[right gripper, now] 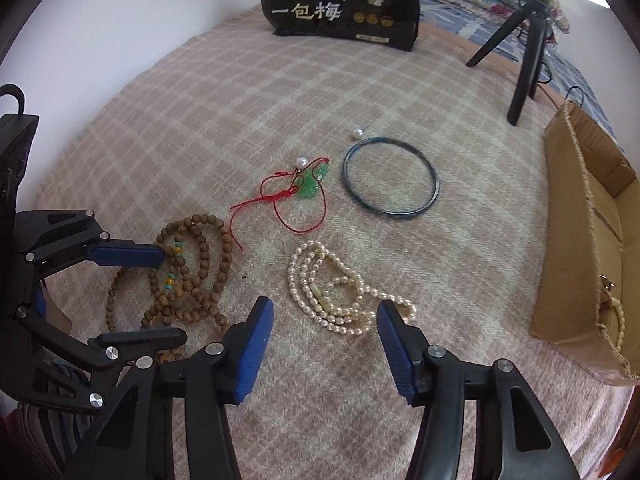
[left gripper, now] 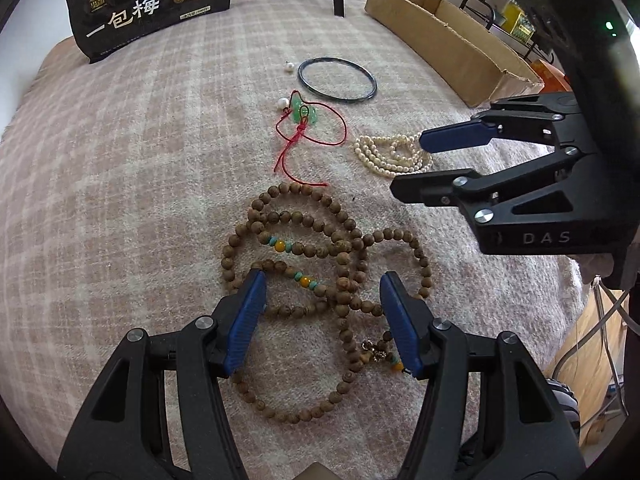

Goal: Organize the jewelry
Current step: 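Close the left gripper on the wooden bead mala while the right grasps the pearl necklace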

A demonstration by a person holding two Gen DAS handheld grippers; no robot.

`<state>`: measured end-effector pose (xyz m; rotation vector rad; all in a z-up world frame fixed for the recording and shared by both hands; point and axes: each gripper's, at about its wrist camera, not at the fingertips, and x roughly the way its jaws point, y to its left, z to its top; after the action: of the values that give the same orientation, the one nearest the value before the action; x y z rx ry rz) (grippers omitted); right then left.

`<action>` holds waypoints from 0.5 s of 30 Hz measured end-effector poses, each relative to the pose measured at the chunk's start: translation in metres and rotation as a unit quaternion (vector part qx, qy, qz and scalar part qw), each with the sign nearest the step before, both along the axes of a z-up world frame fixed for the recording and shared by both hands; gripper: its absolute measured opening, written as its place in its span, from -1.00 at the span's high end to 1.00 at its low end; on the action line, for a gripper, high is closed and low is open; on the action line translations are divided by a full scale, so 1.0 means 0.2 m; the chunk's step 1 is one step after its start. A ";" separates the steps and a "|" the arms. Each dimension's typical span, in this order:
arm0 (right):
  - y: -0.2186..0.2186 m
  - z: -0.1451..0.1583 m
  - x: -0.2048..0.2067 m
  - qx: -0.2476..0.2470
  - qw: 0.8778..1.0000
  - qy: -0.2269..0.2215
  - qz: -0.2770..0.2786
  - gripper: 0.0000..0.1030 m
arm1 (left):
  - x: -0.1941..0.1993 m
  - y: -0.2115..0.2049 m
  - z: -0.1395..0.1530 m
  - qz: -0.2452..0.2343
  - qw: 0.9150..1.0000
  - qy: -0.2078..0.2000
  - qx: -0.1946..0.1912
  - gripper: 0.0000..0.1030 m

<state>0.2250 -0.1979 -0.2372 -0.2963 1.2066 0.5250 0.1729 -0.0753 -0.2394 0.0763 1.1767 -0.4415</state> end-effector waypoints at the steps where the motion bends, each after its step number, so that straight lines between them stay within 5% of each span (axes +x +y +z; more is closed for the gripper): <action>1: 0.01 -0.01 0.01 -0.002 1.000 0.001 0.002 -0.01 | 0.00 0.00 0.00 0.001 1.000 0.001 0.000 -0.18; 9: 0.07 -0.05 0.05 -0.031 0.999 0.004 0.018 0.00 | 0.05 -0.02 -0.03 -0.002 1.000 -0.004 0.015 -0.18; 15: 0.08 -0.05 0.06 -0.046 0.999 -0.002 0.015 0.38 | 0.09 -0.02 -0.03 0.012 0.999 -0.024 0.038 0.35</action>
<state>0.2364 -0.1826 -0.2465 -0.3948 1.2263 0.4954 0.1899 -0.0799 -0.2454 0.1366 1.1455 -0.3717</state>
